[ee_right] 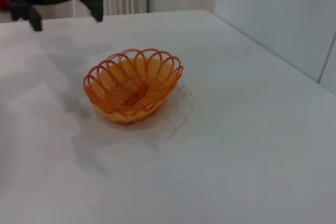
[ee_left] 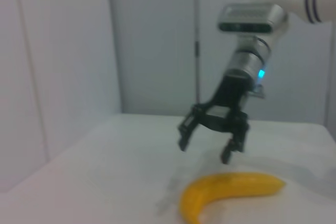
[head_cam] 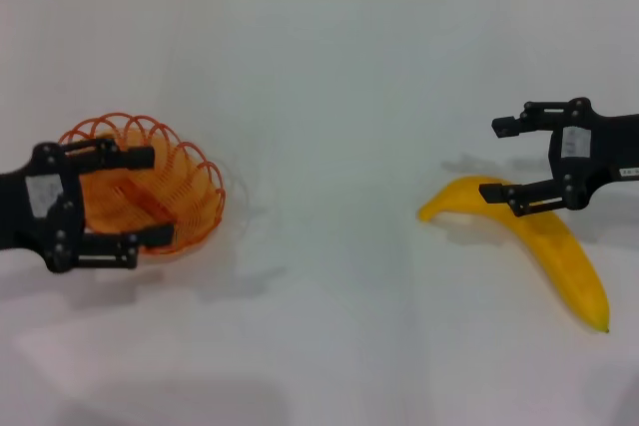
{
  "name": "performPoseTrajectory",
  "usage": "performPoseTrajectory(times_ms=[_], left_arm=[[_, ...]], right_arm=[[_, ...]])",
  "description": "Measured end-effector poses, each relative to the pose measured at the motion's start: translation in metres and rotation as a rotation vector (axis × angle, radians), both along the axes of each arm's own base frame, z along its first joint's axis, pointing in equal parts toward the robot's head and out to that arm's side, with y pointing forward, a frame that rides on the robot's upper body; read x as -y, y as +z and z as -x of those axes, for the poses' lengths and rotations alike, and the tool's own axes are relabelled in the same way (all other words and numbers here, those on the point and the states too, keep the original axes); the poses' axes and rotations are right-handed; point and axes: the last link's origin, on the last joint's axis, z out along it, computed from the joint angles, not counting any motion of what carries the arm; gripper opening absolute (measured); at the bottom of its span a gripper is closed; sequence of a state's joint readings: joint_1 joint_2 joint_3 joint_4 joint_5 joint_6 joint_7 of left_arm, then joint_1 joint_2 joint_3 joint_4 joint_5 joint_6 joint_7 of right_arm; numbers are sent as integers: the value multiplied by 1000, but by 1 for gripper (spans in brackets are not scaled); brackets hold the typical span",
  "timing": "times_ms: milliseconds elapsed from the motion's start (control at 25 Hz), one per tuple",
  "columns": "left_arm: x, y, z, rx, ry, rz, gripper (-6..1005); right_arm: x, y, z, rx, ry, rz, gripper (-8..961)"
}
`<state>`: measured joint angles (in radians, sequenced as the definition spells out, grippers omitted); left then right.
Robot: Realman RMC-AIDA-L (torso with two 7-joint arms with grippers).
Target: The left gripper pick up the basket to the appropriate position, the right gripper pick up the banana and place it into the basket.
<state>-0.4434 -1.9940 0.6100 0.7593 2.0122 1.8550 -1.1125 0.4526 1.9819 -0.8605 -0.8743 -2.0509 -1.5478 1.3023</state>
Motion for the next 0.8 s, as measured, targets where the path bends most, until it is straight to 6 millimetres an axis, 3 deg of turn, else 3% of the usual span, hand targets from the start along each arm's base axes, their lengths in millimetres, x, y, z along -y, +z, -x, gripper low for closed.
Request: performPoseTrajectory(times_ms=[160,360,600,800], left_arm=[[-7,18,0,-4,99,-13,858],[-17,55,-1,13,308,-66,852],[-29,79,-2,-29,493,-60,846],[-44,87,-4,-84,577,-41,841]], right_arm=[[0,0,0,0,-1,0,865],[-1,0,0,2,-3,-4,864],[-1,0,-1,6,-8,-5,863],[0,-1,-2,9,-9,2,863]])
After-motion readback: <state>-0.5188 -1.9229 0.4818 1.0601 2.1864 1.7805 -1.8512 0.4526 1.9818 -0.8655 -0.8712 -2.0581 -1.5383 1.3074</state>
